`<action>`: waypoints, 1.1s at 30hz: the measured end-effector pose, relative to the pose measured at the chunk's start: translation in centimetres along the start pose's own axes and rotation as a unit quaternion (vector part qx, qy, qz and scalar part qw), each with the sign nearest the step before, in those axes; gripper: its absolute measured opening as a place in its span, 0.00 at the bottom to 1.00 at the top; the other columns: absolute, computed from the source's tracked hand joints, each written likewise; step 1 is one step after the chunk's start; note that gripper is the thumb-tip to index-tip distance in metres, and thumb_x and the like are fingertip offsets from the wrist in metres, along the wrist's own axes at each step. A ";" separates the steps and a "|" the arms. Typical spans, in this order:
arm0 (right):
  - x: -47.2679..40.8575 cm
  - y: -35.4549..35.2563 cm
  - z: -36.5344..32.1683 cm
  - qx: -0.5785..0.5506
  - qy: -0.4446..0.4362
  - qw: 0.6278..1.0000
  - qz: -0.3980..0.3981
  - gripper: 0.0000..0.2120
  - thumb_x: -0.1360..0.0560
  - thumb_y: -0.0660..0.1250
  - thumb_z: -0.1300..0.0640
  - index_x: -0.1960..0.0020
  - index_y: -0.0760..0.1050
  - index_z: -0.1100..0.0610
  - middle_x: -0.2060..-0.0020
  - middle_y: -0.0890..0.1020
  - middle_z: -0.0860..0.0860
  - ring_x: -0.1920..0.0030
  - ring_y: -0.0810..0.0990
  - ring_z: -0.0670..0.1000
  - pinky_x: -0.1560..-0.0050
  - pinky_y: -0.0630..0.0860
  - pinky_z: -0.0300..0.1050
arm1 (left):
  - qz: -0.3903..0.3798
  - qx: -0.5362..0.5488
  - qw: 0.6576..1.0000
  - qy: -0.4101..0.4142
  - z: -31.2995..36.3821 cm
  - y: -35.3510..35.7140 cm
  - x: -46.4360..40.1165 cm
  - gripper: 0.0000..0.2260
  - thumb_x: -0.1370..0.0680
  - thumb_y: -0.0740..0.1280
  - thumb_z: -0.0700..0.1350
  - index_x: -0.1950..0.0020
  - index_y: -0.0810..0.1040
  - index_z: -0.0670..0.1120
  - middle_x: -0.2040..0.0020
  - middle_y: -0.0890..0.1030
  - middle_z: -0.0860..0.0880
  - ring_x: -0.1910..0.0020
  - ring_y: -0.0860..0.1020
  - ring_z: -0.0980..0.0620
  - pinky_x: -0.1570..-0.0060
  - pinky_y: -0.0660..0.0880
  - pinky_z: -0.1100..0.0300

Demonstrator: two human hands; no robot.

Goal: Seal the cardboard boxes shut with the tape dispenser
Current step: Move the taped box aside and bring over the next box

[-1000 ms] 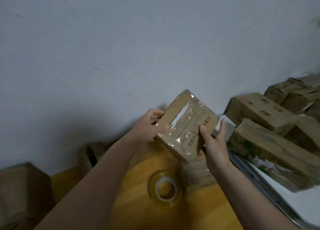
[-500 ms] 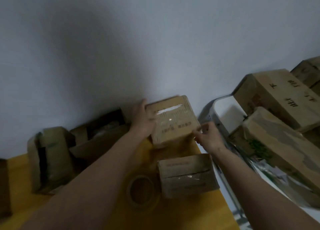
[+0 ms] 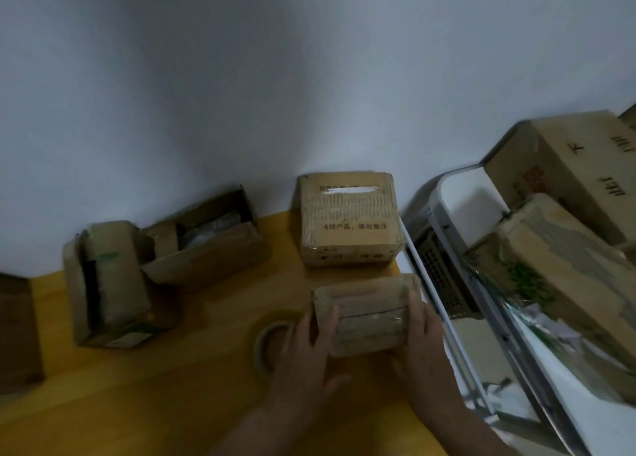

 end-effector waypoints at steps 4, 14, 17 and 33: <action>-6.0 -1.5 -2.2 0.079 -0.011 0.996 0.035 0.43 0.24 0.67 0.56 0.22 0.41 0.54 0.37 0.63 0.58 0.48 0.70 0.52 0.55 0.71 0.40 | 0.110 -0.112 0.988 -0.009 0.2 -4.2 -5.2 0.35 0.22 0.63 0.59 0.22 0.46 0.59 0.30 0.56 0.46 0.35 0.60 0.47 0.38 0.65 0.56; -6.7 -2.8 -2.2 0.162 0.011 0.987 -0.022 0.41 0.22 0.61 0.59 0.24 0.33 0.50 0.29 0.55 0.62 0.35 0.69 0.59 0.41 0.74 0.49 | 0.003 -0.024 1.000 0.019 0.7 -4.1 -4.7 0.39 0.20 0.64 0.48 0.25 0.36 0.65 0.35 0.65 0.48 0.39 0.64 0.49 0.42 0.68 0.55; -5.4 -3.8 -3.4 0.188 0.031 0.981 -0.023 0.46 0.23 0.63 0.61 0.25 0.30 0.44 0.24 0.47 0.61 0.26 0.55 0.64 0.33 0.68 0.57 | 0.002 0.023 1.000 -0.010 -1.9 -5.5 -1.9 0.36 0.20 0.62 0.47 0.24 0.39 0.64 0.27 0.62 0.50 0.28 0.59 0.48 0.30 0.63 0.50; 9.5 14.4 -26.2 0.213 -0.144 0.956 -0.138 0.31 0.21 0.61 0.62 0.23 0.51 0.55 0.23 0.46 0.53 0.24 0.49 0.57 0.27 0.59 0.51 | -0.001 0.019 0.987 -0.157 -25.6 -15.9 20.4 0.24 0.19 0.63 0.50 0.24 0.62 0.51 0.24 0.62 0.49 0.25 0.61 0.51 0.29 0.59 0.60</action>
Point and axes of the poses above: each hand's wrist, its own x-axis away from the middle knuckle, its own y-axis out of the palm, z = x × y, the point moved 9 cm from there along -x, towards the middle knuckle
